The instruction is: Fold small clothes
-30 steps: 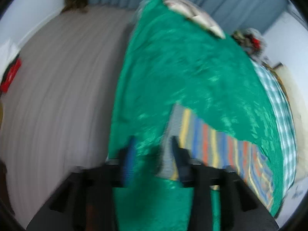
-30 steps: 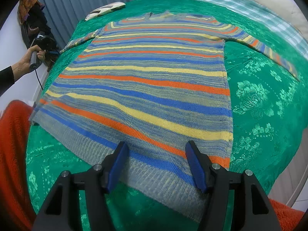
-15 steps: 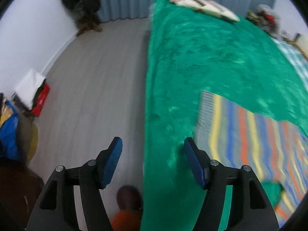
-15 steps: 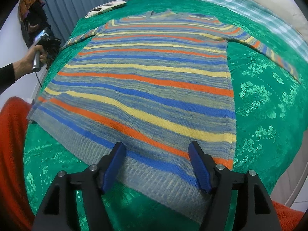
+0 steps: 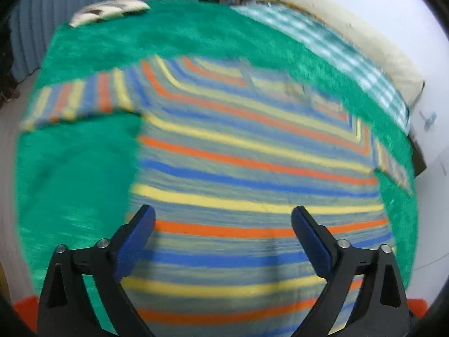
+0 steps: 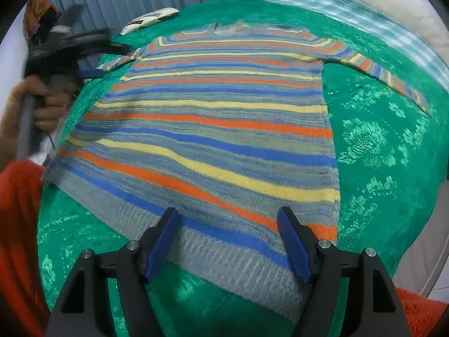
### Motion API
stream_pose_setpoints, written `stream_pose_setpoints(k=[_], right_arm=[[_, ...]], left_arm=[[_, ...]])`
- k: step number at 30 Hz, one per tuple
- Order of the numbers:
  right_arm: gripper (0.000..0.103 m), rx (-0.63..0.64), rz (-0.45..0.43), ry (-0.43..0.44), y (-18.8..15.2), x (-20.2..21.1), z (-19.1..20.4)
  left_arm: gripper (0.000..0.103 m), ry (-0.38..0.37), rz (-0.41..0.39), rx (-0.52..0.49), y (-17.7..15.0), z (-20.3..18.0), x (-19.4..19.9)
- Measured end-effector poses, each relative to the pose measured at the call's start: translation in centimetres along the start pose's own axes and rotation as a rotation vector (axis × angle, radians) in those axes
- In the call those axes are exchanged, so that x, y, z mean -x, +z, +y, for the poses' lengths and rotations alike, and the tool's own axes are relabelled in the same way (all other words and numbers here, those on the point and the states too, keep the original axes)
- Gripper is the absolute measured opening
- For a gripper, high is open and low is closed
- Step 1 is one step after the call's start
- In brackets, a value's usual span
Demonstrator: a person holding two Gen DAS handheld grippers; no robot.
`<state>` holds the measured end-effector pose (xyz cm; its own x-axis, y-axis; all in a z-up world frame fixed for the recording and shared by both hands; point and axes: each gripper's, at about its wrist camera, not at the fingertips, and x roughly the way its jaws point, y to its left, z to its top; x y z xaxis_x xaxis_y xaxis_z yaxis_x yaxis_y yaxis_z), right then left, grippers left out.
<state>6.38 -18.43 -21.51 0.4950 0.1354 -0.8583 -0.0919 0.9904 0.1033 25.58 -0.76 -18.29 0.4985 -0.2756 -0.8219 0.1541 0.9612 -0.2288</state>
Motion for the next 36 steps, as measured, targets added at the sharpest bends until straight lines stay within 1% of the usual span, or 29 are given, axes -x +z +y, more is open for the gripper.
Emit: stream_pose_setpoints(k=[1,2,3,4,5,6,8,10,17,36], right_arm=[[0.075,0.002,-0.002,-0.003,-0.1,0.0,0.1],[0.075,0.000,-0.004,-0.004,-0.2,0.0,0.0],[0.075,-0.001,-0.005,-0.004,-0.2,0.0,0.0],[0.075,-0.004,-0.005,0.000,-0.3,0.0,0.0],[0.075,-0.006,-0.006,0.003,-0.4,0.0,-0.1],[0.075,-0.004,-0.003,0.006,-0.5,0.0,-0.2],[0.075,0.009,-0.004,0.005,-0.6,0.0,-0.1],[0.077,0.018,-0.006,0.005,-0.7,-0.1,0.1],[0.085,0.038,-0.009,-0.007,-1.0,-0.3,0.9],[0.087,0.031,-0.019,-0.001,-1.1,-0.3,0.9]], left_arm=[[0.103,0.047,0.066,-0.020,-0.9,-0.6,-2.6],[0.103,0.105,0.067,-0.065,-2.0,-1.1,-3.7],[0.103,0.139,-0.002,-0.132,-3.0,-1.8,-3.7],[0.103,0.173,-0.063,-0.167,-3.9,-2.4,-3.2],[0.103,0.195,-0.077,-0.182,-4.1,-2.7,-2.8],[0.103,0.202,-0.072,-0.187,-3.9,-2.7,-2.9],[0.103,0.178,-0.049,-0.169,-3.6,-2.0,-3.3],[0.103,0.151,-0.050,-0.149,-3.7,-1.3,-3.3],[0.103,0.157,-0.050,-0.154,-3.7,-1.7,-3.4],[0.103,0.156,-0.050,-0.152,-3.6,-1.9,-3.5]])
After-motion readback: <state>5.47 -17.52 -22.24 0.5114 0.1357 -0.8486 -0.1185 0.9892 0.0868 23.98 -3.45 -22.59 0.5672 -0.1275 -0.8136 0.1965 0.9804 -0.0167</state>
